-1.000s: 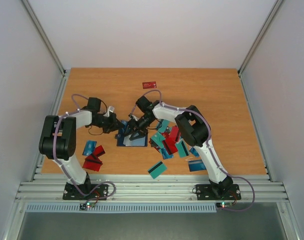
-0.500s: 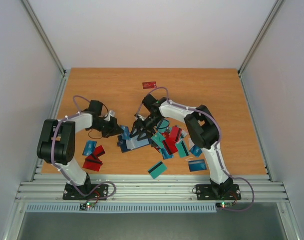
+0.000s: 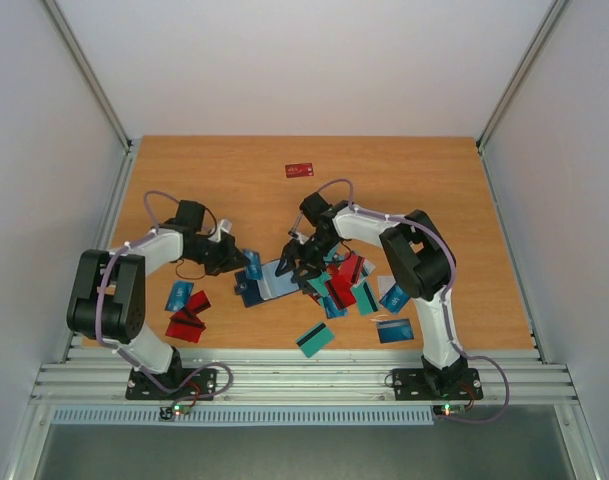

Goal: Put the credit cards into the card holder

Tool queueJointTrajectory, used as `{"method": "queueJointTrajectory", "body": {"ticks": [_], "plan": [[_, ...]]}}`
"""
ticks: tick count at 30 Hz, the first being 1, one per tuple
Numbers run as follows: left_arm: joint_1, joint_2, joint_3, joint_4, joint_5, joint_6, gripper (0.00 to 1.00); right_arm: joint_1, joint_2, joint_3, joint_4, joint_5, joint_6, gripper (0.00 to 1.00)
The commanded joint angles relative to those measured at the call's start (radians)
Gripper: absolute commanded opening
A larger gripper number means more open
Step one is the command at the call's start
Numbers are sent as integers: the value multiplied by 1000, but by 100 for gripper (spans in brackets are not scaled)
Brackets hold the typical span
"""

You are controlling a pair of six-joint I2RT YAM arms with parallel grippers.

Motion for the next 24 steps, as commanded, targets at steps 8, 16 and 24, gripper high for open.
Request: {"method": "queueJointTrajectory", "body": {"ticks": [8,16,24], "plan": [[-14,14,0,-132,65,85,0,-19,63,-1,16,54,6,55],[-41,35,-5,-138,84,107,0,-29,61,0,10,64,9,55],[-59,64,3,-131,88,105,0,-32,66,0,14,60,16,55]]}}
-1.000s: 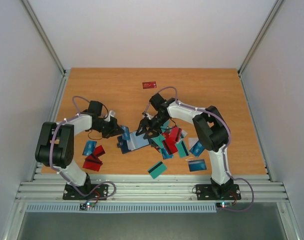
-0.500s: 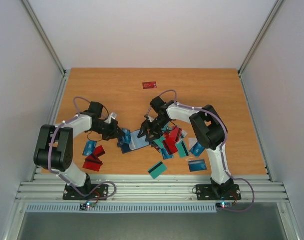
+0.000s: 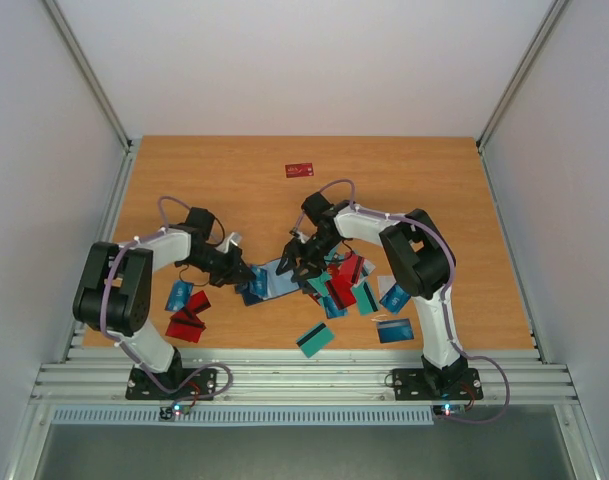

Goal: Put the credit cards into the card holder

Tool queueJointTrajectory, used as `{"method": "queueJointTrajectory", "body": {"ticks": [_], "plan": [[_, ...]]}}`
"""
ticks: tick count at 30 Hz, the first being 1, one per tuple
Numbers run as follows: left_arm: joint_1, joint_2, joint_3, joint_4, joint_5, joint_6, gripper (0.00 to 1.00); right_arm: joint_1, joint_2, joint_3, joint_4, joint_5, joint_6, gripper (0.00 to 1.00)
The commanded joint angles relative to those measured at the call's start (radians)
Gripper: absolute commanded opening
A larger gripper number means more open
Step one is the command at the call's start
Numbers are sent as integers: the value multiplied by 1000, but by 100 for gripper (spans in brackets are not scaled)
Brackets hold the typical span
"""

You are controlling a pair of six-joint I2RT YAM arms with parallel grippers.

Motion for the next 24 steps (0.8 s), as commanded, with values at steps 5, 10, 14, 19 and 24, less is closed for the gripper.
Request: {"method": "queueJointTrajectory", "body": {"ticks": [5,10,14,19,24], "plan": [[-11,26,5,20,39,13,0,-18,44,2,8,66,8,55],[-16,26,1,44,49,2,0,-18,47,2,7,61,8,55],[-18,25,1,60,52,-4,0,-20,51,11,2,60,5,55],[-19,11,0,76,57,-7,0,-23,53,16,-1,58,3,55],[-19,15,5,86,55,-11,0,-27,54,22,-3,55,3,55]]}}
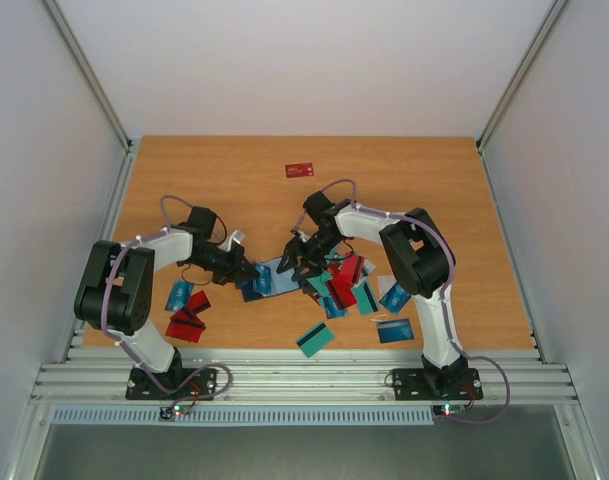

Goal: Put the credit cards into the card holder

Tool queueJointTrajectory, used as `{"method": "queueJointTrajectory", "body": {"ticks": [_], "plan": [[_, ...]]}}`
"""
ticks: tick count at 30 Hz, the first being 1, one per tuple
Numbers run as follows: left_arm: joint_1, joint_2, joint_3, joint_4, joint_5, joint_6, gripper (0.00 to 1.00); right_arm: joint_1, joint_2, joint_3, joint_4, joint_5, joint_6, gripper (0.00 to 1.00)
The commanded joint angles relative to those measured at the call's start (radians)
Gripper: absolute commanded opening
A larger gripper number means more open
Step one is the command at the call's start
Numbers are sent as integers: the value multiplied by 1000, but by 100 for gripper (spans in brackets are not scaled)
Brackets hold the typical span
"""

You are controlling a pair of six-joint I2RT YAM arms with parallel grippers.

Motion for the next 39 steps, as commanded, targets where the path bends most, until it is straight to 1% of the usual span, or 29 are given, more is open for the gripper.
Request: {"method": "queueJointTrajectory", "body": {"ticks": [1,17,24,28,31,35,39], "plan": [[-7,4,6,42,20,-4,0,-15,43,16,0,74,-1,55],[-20,45,18,113,4,-4,0,-50,52,114,-64,51,-37,55],[-20,44,19,138,-15,-20,0,-101,54,161,-94,31,-61,55],[-19,54,15,160,-18,-34,0,-124,70,183,-118,20,-120,54],[-20,54,10,187,-14,-52,0,-127,90,193,-136,8,-142,50],[-20,64,10,208,-3,-73,0,-128,122,197,-150,-8,-162,40],[-21,68,9,217,-7,-84,0,-128,151,205,-171,-14,-193,34]]}}
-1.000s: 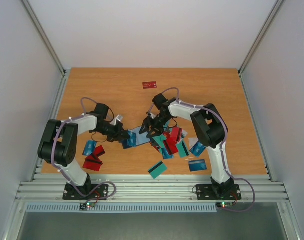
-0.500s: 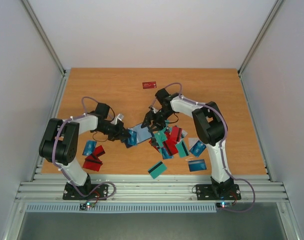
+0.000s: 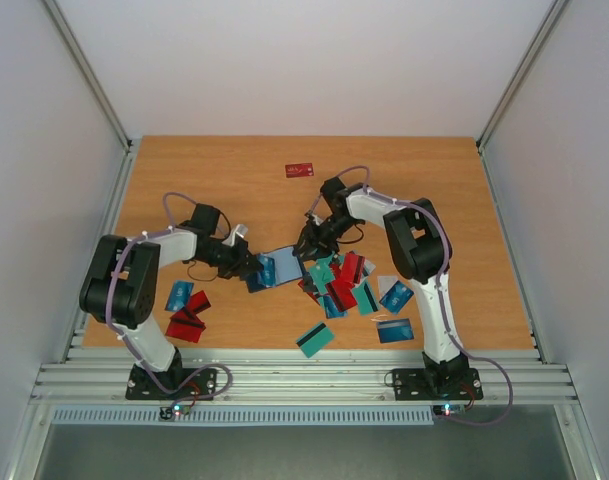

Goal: Put the credit cards into the card holder

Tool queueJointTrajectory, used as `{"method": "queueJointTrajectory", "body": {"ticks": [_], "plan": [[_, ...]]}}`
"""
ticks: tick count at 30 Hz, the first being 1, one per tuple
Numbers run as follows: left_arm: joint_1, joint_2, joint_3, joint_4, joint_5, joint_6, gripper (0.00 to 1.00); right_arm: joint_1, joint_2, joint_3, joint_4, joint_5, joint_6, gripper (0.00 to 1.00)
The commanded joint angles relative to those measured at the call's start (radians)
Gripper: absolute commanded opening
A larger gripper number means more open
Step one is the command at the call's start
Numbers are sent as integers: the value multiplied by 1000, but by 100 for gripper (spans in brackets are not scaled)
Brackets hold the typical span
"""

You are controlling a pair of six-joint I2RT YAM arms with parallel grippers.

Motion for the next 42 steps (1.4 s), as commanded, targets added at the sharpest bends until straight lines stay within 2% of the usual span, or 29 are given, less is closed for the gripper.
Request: {"method": "queueJointTrajectory", "body": {"ticks": [1,11,22,30,42], "plan": [[-4,25,7,55,5,-20,0,4,38,28,-51,-22,-62,33],[-5,55,24,78,12,-35,0,5,70,24,-48,-15,-57,24],[-4,85,41,92,-4,-33,0,4,93,33,-47,-28,-48,24],[-5,87,18,165,-40,-75,0,4,91,24,-45,-32,-41,24],[-5,144,33,202,8,-92,0,6,79,13,-28,-39,-6,24]]}}
